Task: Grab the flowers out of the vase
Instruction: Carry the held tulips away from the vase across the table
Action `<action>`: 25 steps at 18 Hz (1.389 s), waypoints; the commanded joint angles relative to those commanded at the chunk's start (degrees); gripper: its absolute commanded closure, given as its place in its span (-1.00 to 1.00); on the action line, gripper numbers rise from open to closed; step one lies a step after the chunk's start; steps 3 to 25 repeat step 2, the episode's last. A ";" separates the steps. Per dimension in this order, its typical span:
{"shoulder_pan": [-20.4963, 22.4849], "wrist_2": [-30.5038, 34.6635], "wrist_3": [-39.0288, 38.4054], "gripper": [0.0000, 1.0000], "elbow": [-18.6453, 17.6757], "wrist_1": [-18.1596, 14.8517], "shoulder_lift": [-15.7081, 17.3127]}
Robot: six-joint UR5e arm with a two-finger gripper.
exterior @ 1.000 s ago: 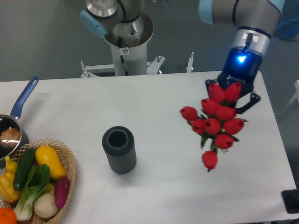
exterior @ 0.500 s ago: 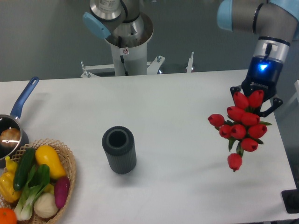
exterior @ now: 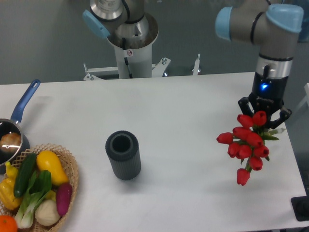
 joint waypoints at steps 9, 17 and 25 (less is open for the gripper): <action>-1.68 1.87 0.27 0.64 -0.09 0.00 -0.27; -1.68 1.87 0.27 0.64 -0.09 0.00 -0.27; -1.68 1.87 0.27 0.64 -0.09 0.00 -0.27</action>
